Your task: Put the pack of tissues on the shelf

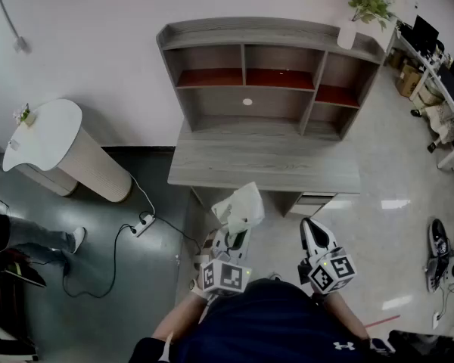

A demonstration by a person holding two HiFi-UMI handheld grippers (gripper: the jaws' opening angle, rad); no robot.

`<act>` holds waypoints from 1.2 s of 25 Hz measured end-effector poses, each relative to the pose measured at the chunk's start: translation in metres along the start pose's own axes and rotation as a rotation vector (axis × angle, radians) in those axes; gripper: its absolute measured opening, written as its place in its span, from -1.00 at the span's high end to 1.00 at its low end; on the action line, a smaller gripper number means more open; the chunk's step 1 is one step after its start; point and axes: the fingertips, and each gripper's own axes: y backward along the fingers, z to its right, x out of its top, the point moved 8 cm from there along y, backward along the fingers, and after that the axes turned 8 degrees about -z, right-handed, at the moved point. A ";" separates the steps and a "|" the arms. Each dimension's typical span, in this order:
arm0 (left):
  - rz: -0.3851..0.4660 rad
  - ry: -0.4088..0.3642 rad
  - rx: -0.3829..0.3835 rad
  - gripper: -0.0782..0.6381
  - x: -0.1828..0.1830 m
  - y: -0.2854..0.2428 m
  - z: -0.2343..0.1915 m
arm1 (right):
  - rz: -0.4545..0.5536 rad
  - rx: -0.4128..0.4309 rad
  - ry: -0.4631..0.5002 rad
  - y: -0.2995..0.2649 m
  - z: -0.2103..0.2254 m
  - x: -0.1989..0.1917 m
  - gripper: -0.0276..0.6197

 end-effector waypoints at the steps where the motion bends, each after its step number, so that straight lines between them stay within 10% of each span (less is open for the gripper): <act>1: 0.003 -0.001 0.001 0.73 0.002 -0.003 0.000 | 0.003 0.004 0.002 -0.001 0.003 -0.001 0.88; 30: -0.103 -0.018 0.148 0.73 0.030 -0.013 0.048 | 0.045 0.073 0.104 0.038 0.066 0.013 0.88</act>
